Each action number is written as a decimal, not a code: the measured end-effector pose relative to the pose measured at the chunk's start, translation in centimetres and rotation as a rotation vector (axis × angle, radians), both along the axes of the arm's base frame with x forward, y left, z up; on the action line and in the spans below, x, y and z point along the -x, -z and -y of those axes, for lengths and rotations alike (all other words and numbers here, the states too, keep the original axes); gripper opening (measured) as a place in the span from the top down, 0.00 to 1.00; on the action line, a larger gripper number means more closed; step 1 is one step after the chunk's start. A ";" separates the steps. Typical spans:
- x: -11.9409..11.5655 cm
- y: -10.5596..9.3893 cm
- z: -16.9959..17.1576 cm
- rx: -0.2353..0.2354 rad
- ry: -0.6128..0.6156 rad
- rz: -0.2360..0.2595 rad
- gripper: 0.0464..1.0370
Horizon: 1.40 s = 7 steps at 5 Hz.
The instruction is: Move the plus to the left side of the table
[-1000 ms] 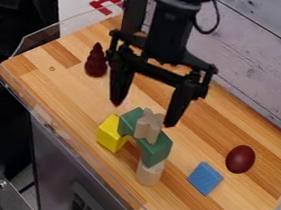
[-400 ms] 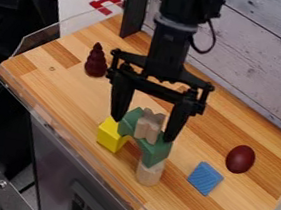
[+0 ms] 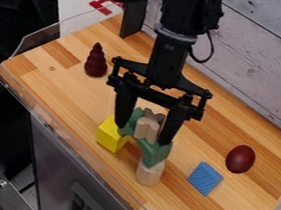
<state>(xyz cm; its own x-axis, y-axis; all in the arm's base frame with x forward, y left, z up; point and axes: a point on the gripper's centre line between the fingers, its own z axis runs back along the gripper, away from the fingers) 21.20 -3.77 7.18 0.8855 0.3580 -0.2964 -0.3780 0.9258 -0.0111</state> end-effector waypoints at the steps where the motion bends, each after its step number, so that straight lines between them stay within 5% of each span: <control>1: 0.0 0.0 0.0 0.000 -0.004 0.000 0.60; 3: 0.1 -1.4 -0.2 -0.035 0.011 0.007 0.61; 5: -2.1 -5.9 -3.0 -0.046 0.058 0.097 0.61; 7: -5.4 -3.4 -7.7 0.022 0.029 0.082 0.61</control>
